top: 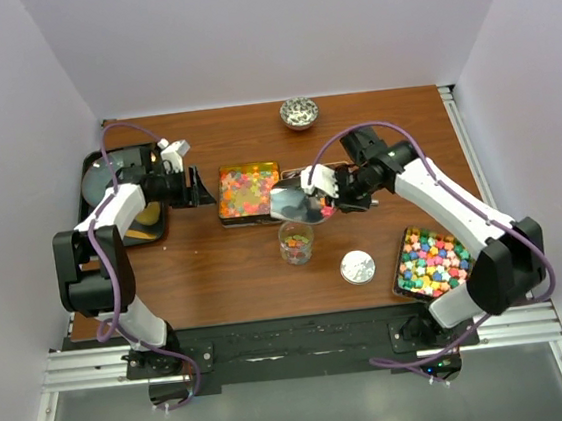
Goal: Pack the candies
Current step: Place the fake candies in the packing bottle.
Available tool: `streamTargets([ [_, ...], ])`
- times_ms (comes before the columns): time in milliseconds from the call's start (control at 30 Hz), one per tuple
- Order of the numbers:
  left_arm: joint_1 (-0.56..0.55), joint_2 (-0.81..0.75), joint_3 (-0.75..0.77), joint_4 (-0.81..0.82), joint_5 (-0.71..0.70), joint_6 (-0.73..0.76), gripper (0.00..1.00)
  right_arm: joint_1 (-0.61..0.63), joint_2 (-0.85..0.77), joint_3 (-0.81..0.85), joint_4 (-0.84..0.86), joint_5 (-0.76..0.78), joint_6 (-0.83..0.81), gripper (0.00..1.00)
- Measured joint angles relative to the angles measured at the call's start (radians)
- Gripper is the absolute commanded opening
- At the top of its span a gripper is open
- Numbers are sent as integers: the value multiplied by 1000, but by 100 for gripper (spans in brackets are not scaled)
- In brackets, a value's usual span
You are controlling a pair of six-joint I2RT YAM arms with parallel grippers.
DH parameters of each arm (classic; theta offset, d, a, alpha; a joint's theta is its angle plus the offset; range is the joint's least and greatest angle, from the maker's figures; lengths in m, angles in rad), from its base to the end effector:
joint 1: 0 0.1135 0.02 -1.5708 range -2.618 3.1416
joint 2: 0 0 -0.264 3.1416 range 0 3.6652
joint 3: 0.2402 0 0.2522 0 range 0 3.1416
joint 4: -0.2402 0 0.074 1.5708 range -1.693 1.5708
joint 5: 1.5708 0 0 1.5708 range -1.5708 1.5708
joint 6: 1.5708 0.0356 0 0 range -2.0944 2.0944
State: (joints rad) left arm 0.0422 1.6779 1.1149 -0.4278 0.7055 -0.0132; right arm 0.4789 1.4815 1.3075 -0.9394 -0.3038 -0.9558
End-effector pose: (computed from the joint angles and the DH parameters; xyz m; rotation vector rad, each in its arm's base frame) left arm 0.3435 -0.0086 0.2114 0.1987 2.4260 -0.8802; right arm 0.2576 0.1457 0.2963 -1.7912 1.9113 0.2455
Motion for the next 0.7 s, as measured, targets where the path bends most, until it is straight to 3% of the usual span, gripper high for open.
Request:
streamTargets([
  [333, -9, 9, 0, 31, -8, -32, 63, 25, -103, -33, -29, 186, -100, 0],
  [700, -27, 17, 0, 46, -92, -56, 63, 195, -137, -157, 63, 454, -157, 0],
])
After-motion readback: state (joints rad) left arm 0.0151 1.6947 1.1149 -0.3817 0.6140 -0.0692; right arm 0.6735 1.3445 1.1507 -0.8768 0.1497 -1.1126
